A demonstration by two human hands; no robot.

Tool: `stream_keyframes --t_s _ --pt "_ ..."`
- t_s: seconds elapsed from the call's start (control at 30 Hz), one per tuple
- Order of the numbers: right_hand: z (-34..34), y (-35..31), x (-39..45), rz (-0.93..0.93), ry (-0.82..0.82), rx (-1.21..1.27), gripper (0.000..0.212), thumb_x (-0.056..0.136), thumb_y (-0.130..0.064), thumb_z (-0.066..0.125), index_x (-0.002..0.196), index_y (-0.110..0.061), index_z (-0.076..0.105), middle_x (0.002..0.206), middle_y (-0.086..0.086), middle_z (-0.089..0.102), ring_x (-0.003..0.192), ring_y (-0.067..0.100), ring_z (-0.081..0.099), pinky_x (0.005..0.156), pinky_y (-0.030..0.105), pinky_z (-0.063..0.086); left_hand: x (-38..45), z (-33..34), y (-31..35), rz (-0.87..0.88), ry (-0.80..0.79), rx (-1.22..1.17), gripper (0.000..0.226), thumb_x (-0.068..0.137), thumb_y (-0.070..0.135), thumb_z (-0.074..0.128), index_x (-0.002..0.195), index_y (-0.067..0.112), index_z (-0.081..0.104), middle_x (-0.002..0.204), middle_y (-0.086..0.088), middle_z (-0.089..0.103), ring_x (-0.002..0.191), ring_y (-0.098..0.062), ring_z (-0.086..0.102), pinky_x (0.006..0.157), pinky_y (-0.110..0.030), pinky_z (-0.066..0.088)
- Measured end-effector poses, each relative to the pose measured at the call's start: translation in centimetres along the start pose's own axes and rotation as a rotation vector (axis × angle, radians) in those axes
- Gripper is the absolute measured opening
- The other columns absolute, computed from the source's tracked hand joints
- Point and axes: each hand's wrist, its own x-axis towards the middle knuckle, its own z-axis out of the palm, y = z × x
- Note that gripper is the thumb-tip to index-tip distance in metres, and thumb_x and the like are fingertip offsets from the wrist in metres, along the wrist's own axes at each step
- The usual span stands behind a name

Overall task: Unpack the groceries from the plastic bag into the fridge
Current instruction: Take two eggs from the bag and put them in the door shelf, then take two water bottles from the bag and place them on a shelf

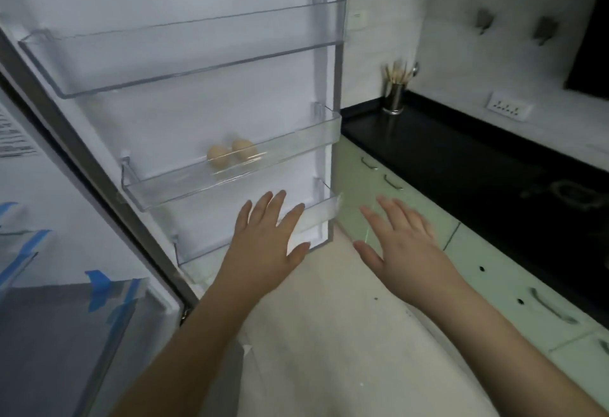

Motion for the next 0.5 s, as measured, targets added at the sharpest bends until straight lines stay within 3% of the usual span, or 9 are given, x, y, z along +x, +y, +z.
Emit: stream_keyframes --t_s 0.13,0.27,0.5 --pt "-1.0 3.4 -3.8 0.109 0.037 -0.03 0.061 0.098 -0.054 0.028 0.153 -0.03 0.013 0.162 0.002 0.011 0.148 0.023 0.007 0.119 0.038 0.003 0.9 -0.8 5.4 0.13 0.025 -0.026 0.061 0.09 0.055 0.034 0.139 0.023 0.052 0.148 -0.013 0.047 0.136 -0.036 0.043 0.112 -0.053 0.025" --pt "-2.0 7.0 -8.2 0.209 0.077 -0.012 0.062 0.098 -0.053 0.028 0.153 -0.029 0.013 0.162 0.002 0.013 0.148 0.023 0.009 0.12 0.039 0.005 1.3 -1.7 11.3 0.251 0.025 -0.047 0.064 0.092 0.058 0.031 0.147 0.026 0.041 0.155 -0.01 0.036 0.143 -0.031 0.029 0.117 -0.046 0.012" --pt "-3.4 15.2 -19.0 0.415 0.153 -0.01 0.059 0.098 -0.049 0.033 0.152 -0.026 0.023 0.159 0.004 0.025 0.146 0.024 0.02 0.118 0.039 0.012 -0.5 -2.7 24.8 0.468 -0.028 -0.058 0.063 0.096 0.058 0.019 0.153 0.03 0.022 0.162 0.001 0.019 0.149 -0.022 0.013 0.12 -0.047 0.013"
